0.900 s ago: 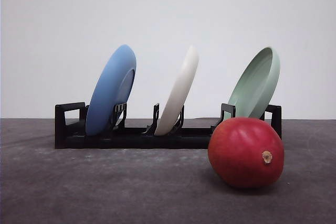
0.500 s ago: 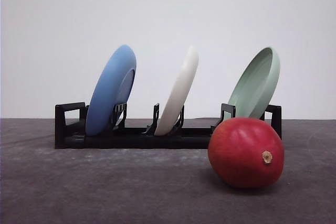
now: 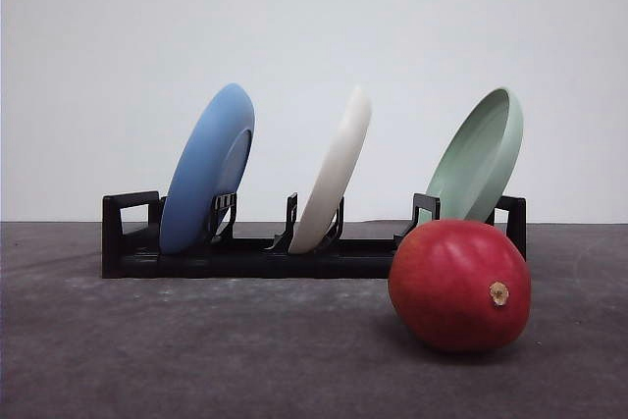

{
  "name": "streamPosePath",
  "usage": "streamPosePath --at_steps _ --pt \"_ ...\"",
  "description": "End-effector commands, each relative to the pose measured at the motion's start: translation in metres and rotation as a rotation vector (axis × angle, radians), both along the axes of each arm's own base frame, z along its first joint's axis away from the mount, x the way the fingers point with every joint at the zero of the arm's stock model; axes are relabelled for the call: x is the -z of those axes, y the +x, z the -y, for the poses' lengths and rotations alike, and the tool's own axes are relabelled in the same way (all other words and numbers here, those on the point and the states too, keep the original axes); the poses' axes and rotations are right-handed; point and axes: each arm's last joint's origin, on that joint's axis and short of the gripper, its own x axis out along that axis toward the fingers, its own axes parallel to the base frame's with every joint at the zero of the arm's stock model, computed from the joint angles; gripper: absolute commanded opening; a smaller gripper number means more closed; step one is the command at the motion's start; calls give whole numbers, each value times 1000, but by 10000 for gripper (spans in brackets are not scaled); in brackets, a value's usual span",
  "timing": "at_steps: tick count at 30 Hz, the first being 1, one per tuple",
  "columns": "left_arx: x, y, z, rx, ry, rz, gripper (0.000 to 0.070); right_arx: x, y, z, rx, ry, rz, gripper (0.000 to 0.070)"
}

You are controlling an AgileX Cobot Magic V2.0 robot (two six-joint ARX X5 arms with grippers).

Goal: Place pomegranate in white plate

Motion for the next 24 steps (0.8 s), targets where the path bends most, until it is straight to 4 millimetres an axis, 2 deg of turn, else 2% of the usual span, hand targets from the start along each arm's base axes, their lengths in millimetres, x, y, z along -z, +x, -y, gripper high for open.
streamPosePath --at_steps 1,5,7,10,11,12,22,24 --pt "-4 2 5 84 83 63 11 -6 -1 -3 -65 -42 52 6" --pt "-1 4 12 139 114 52 18 -6 -3 -7 -113 -50 58 7" --pt "-1 5 14 151 112 50 51 -6 -3 -7 -115 -50 58 49" --pt "-2 5 16 174 98 63 285 -6 -3 -7 -115 -48 63 346" --pt "-3 5 16 182 92 69 345 -6 -3 -7 -116 -46 64 409" --pt "-3 4 17 193 85 73 377 -6 -3 -8 -118 -45 64 438" --pt "-12 8 38 364 97 240 392 -11 -5 -7 -118 -22 120 437" --pt "-12 13 46 372 96 265 392 -12 -7 -7 -117 -17 132 409"
